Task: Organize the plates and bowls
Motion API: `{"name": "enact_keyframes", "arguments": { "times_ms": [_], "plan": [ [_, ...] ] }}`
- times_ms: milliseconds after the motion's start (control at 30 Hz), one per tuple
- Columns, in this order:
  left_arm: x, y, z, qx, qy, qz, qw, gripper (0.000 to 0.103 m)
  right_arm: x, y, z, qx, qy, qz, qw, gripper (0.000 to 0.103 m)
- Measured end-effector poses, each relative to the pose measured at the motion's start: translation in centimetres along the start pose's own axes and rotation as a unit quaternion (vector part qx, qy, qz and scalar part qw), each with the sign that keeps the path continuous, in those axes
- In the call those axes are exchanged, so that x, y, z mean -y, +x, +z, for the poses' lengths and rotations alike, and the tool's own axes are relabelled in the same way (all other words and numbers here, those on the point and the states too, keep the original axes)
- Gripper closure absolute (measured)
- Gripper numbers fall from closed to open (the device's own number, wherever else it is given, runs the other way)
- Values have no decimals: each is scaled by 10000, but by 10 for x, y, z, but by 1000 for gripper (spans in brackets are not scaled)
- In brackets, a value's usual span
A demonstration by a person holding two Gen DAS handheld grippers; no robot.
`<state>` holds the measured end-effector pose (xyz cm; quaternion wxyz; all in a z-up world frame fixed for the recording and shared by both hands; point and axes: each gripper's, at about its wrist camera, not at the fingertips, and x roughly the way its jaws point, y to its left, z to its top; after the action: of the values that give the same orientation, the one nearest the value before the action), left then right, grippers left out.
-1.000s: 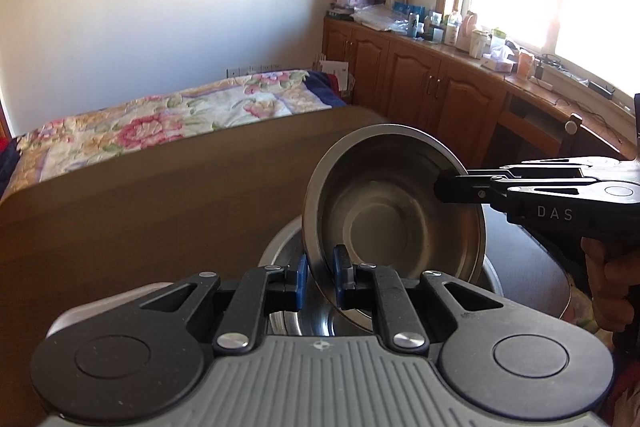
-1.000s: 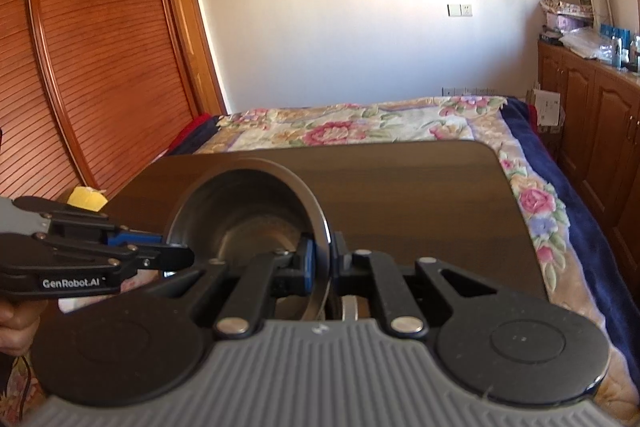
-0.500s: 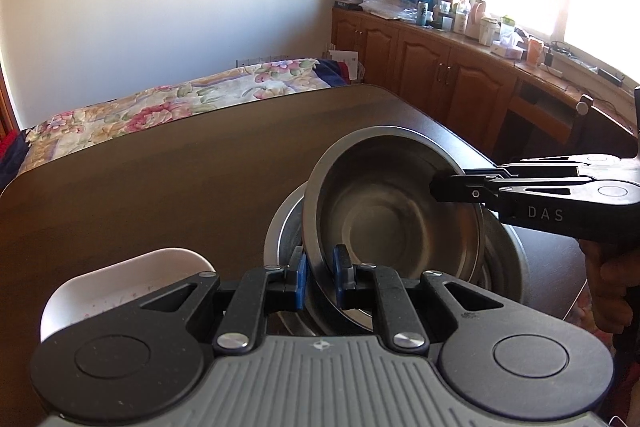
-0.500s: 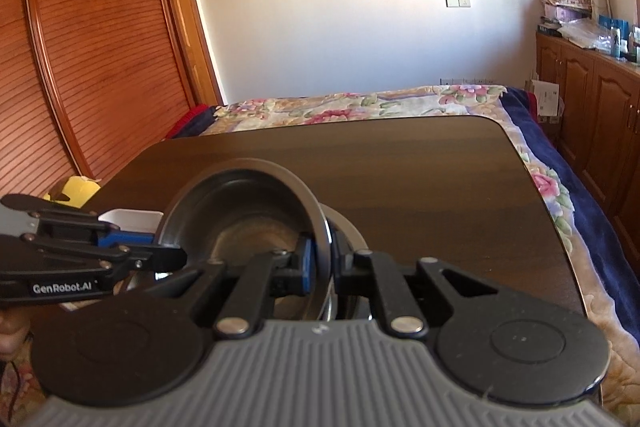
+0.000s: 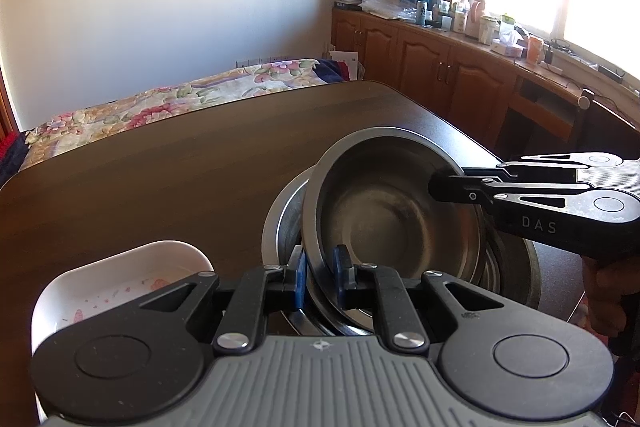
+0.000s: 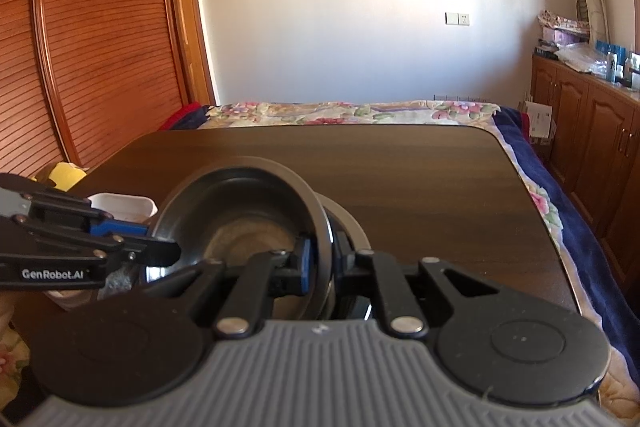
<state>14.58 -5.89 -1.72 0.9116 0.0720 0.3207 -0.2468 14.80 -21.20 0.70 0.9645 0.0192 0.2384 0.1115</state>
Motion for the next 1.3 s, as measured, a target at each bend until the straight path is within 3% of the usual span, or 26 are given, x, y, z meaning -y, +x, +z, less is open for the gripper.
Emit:
{"name": "enact_keyframes", "arguments": {
  "times_ms": [333, 400, 467, 767, 967, 1300],
  "plan": [
    [-4, -14, -14, 353, -393, -108, 9985, 87, -10, -6, -12, 436, -280, -308, 9982, 87],
    [-2, -18, -16, 412, -446, -114, 9981, 87, -11, -7, -13, 608, -261, -346, 9972, 83],
    [-1, -22, -18, 492, -452, -76, 9977, 87, -14, -12, -14, 870, -321, -401, 9949, 63],
    [-4, -34, -17, 825, -659, 72, 9944, 87, -10, -18, -13, 1205, -261, -345, 9918, 62],
    [-8, -29, -15, 898, -776, 205, 9927, 88, -13, 1, -2, 951, -463, -138, 9943, 64],
    [-9, -25, -22, 915, -882, 281, 9915, 75, -13, -1, -11, 755, -382, -35, 9964, 63]
  ]
}}
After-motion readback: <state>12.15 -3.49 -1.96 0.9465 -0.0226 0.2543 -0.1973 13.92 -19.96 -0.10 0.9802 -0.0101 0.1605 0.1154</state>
